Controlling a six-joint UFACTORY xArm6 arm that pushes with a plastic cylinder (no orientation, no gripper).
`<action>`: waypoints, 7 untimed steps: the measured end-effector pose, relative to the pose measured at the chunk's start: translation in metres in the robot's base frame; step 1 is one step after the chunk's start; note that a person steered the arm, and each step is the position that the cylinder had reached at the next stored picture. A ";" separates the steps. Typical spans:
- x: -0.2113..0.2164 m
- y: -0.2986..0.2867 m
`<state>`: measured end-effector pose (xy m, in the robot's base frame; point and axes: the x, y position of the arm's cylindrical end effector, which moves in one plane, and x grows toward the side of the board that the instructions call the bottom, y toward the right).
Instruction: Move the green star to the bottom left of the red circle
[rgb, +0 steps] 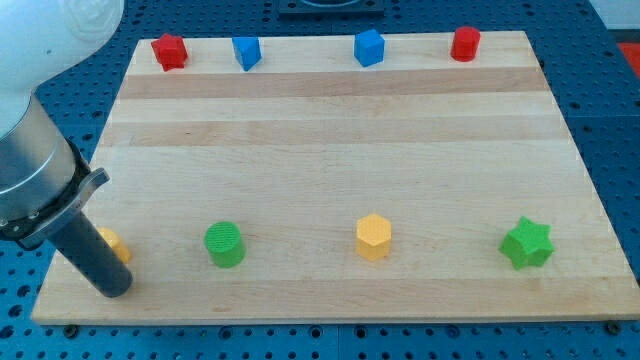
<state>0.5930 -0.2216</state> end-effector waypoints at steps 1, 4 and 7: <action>0.000 0.001; 0.018 0.269; 0.001 0.427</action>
<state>0.5942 0.2055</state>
